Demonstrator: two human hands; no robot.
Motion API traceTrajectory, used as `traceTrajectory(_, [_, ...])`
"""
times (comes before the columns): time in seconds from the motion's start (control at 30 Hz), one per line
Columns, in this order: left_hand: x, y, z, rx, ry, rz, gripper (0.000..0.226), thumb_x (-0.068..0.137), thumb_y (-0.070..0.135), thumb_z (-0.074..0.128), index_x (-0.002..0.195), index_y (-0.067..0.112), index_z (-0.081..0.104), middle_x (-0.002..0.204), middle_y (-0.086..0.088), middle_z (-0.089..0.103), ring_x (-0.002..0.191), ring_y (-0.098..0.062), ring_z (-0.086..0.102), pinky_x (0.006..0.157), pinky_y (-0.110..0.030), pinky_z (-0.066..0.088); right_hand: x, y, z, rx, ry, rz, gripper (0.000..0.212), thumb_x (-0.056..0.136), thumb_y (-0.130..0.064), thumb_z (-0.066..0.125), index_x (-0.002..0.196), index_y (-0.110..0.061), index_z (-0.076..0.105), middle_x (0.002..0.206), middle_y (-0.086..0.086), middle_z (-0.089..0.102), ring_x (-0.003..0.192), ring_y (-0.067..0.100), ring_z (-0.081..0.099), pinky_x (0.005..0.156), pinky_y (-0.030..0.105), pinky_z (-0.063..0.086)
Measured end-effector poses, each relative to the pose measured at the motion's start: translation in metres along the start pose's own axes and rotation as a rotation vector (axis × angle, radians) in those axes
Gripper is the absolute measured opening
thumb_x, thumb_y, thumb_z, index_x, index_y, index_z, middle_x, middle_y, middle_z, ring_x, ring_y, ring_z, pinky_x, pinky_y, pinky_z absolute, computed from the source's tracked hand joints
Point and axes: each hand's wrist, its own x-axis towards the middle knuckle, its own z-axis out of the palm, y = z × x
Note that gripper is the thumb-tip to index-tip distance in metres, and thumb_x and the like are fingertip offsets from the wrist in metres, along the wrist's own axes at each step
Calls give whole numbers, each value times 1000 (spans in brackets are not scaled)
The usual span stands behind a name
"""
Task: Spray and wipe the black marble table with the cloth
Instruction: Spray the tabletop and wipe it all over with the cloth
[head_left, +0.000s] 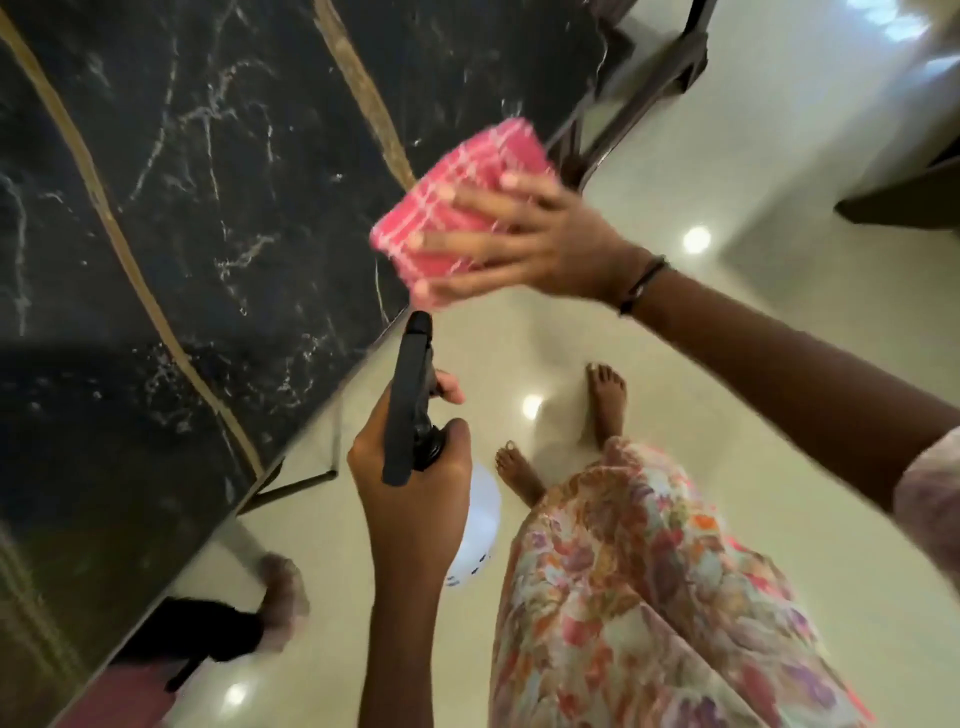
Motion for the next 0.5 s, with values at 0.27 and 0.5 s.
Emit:
traceTrajectory(0.27, [-28, -55, -22, -102, -44, 7, 27, 70, 6, 50, 84, 26, 62, 73, 7, 61, 54, -18, 50, 56, -31, 43, 14, -21, -14, 183, 76, 331, 44, 93, -32, 66, 131, -31, 43, 132, 3, 61, 121, 34, 42, 115, 43, 11])
traceTrajectory(0.5, [-48, -105, -59, -110, -32, -1, 27, 69, 6, 50, 84, 26, 62, 74, 4, 63, 54, -18, 51, 54, -26, 44, 94, -174, -51, 156, -25, 7, 61, 88, -16, 62, 137, -46, 43, 138, -12, 56, 129, 26, 46, 116, 44, 0])
